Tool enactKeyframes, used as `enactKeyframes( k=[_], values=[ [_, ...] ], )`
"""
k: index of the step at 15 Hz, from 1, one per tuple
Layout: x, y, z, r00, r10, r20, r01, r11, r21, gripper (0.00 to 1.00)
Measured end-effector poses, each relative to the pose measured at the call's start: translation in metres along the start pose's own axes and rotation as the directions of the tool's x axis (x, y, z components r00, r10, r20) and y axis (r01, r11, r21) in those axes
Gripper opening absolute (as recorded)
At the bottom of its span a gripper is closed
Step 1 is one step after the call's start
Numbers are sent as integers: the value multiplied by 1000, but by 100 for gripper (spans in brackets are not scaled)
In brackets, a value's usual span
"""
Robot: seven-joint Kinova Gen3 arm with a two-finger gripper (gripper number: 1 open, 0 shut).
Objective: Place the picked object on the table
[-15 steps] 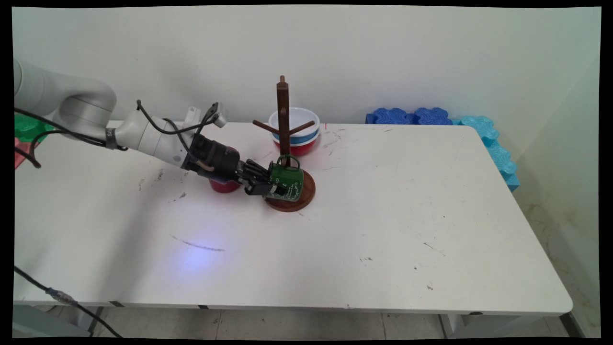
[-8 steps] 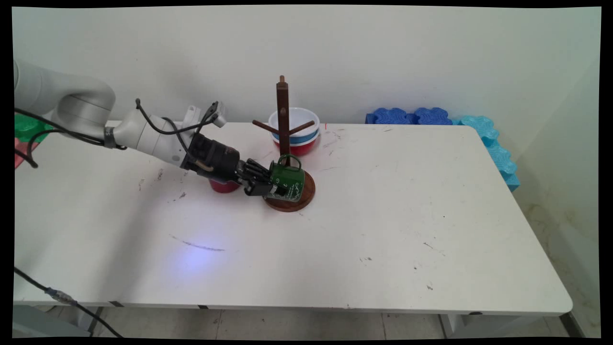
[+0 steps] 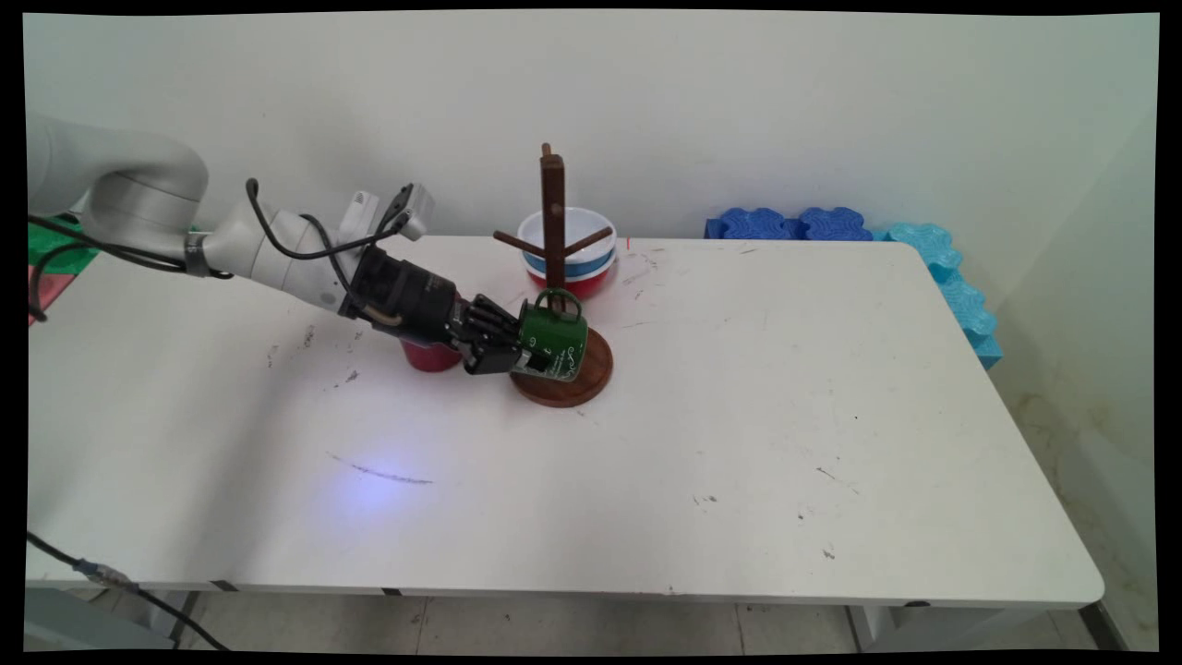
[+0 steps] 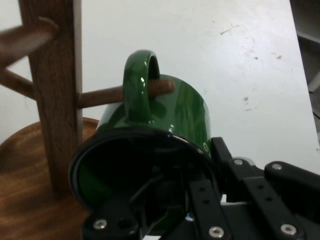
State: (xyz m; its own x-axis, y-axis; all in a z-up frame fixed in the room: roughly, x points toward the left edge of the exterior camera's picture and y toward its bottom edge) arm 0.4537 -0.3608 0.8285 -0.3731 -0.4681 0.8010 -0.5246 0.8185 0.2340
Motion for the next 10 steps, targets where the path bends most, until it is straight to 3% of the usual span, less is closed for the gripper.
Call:
enactKeyframes(
  k=[10],
  values=[
    [3,15,-20,996,90,19,-90,996,0,0]
  ],
)
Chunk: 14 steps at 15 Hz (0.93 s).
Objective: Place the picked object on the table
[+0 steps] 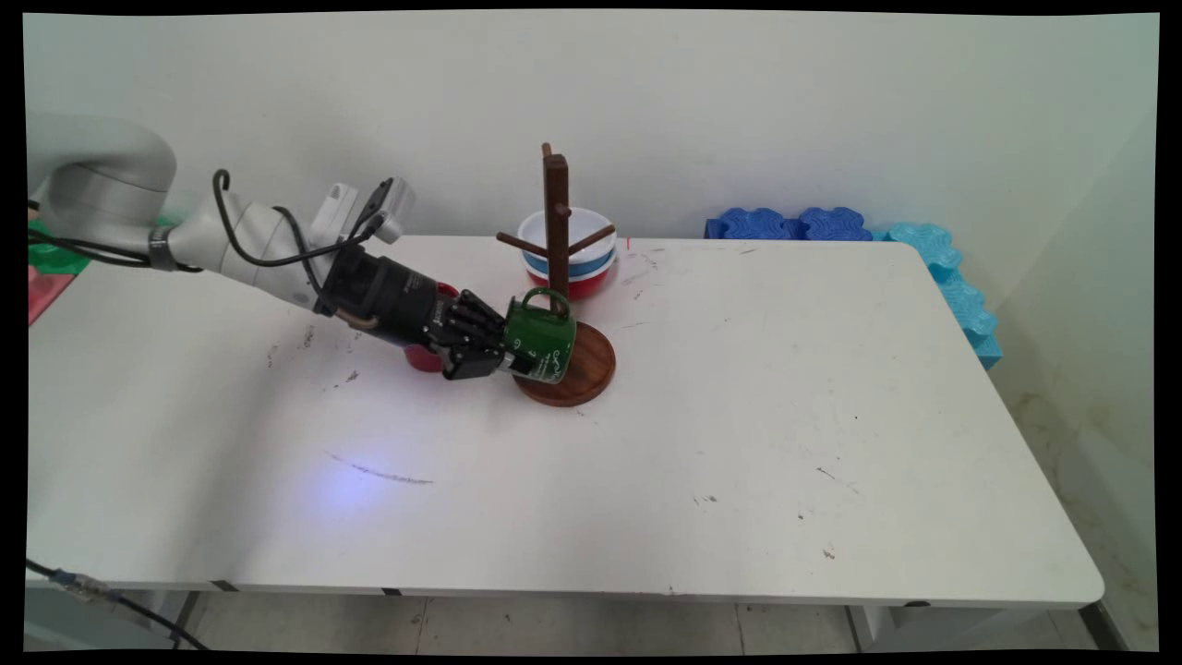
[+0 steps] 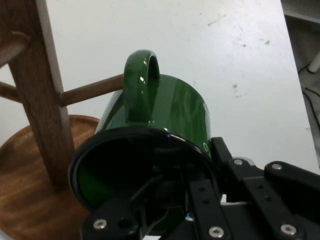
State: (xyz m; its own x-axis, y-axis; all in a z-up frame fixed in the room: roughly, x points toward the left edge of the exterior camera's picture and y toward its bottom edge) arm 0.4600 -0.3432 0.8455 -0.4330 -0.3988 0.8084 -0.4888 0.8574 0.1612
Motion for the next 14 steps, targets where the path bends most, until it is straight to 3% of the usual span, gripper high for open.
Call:
enactKeyframes(
  k=[14],
  values=[
    [-7,17,-37,993,95,69,-96,995,0,0]
  ],
)
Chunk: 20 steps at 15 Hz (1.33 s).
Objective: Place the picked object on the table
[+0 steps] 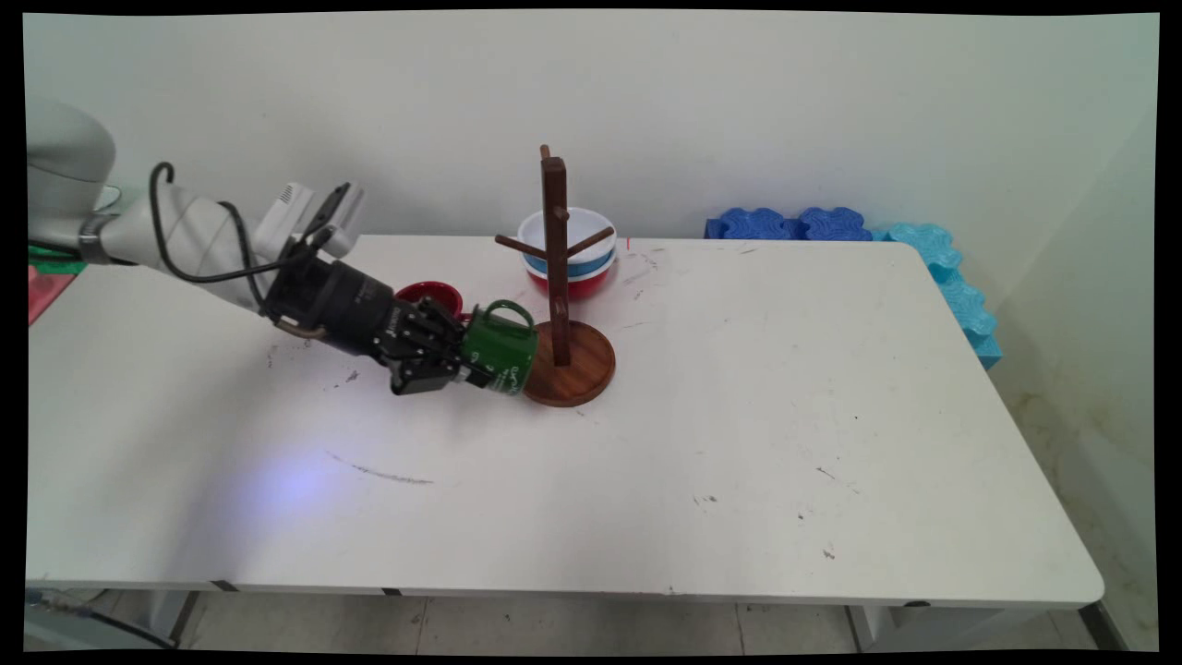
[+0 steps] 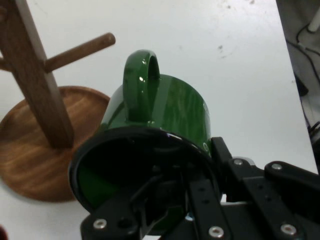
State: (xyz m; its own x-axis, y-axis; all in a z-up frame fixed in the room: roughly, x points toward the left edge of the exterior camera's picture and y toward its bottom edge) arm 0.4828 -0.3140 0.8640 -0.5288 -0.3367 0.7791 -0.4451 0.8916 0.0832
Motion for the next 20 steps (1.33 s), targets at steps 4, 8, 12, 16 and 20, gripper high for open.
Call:
enactKeyframes(
  k=[4,8,12,16,20],
  values=[
    [-2,1,-20,999,31,31,-32,999,24,0],
    [-2,3,-42,996,62,70,-66,996,55,0],
    [-1,6,-62,989,84,121,-95,992,85,0],
    [-5,11,-82,974,114,197,-139,983,120,0],
    [-11,16,-93,954,138,267,-181,973,142,0]
  ],
)
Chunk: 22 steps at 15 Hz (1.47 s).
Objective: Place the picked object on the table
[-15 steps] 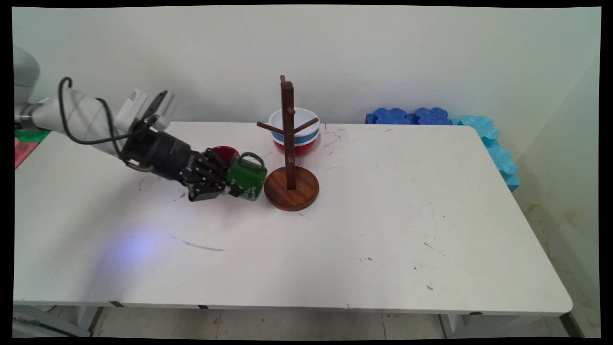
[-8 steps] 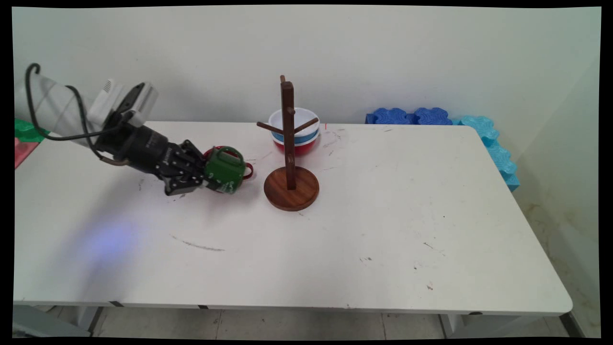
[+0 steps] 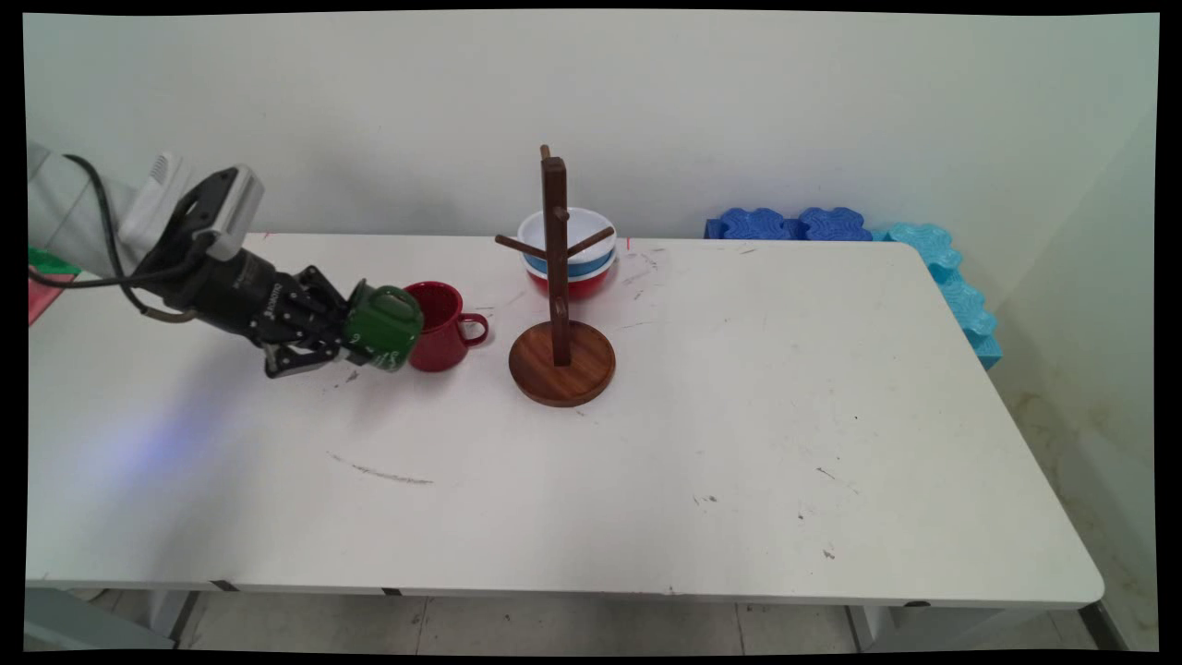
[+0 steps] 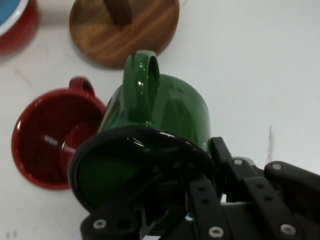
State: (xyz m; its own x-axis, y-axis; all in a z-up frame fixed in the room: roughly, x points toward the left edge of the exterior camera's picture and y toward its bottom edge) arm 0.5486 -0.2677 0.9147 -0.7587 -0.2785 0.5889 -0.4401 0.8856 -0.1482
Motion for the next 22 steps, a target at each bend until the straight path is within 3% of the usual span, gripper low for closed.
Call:
enactKeyframes(
  k=[13,22],
  values=[
    [-25,12,5,980,74,185,-87,994,65,0],
    [-32,16,26,962,91,258,-118,989,92,0]
  ],
)
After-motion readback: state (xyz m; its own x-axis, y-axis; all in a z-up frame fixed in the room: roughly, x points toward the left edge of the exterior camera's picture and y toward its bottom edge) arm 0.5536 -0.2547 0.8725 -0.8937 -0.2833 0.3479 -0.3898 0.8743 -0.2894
